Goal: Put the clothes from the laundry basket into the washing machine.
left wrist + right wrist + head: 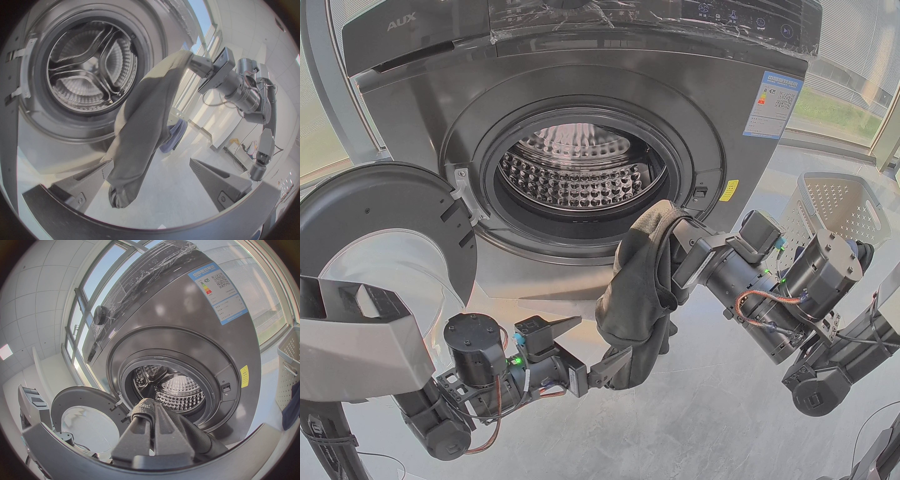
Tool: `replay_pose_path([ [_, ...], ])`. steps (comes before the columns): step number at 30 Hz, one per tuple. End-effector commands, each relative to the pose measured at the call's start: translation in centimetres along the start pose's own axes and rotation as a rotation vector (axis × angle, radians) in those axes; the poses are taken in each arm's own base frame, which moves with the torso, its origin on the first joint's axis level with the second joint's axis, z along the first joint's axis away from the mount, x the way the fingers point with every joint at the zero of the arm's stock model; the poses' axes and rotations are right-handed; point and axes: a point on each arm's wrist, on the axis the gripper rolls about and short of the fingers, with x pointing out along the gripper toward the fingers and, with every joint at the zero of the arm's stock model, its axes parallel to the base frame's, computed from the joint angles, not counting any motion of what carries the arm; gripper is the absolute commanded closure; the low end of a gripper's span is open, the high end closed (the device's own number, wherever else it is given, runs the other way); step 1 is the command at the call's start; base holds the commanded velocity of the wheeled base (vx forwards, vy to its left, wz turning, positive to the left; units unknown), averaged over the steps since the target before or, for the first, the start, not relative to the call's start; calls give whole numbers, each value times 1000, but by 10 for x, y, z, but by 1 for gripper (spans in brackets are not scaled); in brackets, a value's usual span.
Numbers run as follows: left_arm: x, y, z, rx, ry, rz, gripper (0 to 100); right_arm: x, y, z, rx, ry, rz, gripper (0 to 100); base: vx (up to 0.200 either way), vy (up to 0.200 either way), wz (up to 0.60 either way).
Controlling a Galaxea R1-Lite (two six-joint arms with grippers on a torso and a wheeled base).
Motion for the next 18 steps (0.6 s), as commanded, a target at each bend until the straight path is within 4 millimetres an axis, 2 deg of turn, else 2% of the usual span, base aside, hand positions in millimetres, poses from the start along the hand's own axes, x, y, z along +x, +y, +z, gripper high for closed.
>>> replay_pose_path([
  [1, 23, -14, 5, 10, -55, -59, 0, 2, 0, 0, 1, -3, 2, 100, 0, 0, 0],
  [9, 57, -16, -8, 7, -75, -70, 0, 2, 1, 0, 4, -4, 5, 100, 0, 0, 0],
  [18, 84, -22, -20, 13, -96, -81, 0, 2, 2, 0, 8, -5, 5, 100, 0, 0, 0],
])
